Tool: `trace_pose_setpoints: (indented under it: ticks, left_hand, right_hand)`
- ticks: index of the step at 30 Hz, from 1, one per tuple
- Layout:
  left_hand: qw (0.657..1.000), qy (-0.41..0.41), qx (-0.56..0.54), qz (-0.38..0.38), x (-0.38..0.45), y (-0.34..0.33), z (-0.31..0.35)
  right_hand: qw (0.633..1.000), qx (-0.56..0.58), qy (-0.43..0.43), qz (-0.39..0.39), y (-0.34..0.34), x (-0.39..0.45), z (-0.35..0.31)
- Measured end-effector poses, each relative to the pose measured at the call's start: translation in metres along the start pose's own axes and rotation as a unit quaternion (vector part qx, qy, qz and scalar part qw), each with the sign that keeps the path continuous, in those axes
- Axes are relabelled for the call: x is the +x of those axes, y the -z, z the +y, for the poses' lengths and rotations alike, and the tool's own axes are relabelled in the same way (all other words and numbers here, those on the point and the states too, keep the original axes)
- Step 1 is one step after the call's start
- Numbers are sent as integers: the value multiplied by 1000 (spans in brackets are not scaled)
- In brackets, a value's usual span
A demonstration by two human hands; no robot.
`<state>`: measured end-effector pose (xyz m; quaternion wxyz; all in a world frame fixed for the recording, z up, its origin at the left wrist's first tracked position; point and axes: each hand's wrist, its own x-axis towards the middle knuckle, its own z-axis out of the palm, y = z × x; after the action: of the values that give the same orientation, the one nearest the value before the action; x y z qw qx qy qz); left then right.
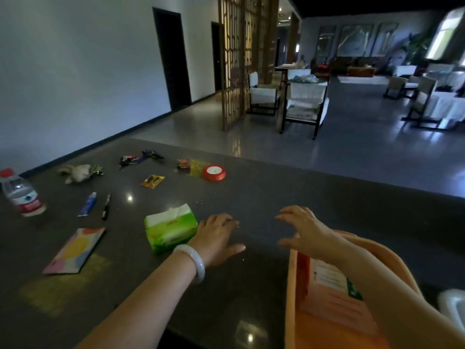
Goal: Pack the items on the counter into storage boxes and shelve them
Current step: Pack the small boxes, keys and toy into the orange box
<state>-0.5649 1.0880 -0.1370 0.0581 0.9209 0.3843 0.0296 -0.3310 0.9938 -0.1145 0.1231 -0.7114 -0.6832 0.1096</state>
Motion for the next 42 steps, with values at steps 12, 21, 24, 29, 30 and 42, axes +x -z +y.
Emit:
trace_pose_setpoints:
  ticks: [12,21,24,29,30,42]
  left_hand:
    - [985,167,-26,-11,-44,-10,-200]
    - [960,280,-29,4,-85,-20,-279]
    - [940,340,-37,4,-98,-26,-297]
    - [892,449,-55,-9,-107,-31,-322]
    - [885,461,-60,-8,-108,-32,-326]
    - [783,572,-243,21,-95,-48,-360]
  right_hand:
    - [984,19,106,-143,-62,143,-144]
    - [956,-127,170,-203,-129,221,-206]
    - [945,-165,158,-236,-144,232,-207]
    - [948,-181,143,-221,-160,242,-202]
    - [950,-179,139,-215,-162,243,-201]
    - [951,-157,109,-243,-153,239,-192]
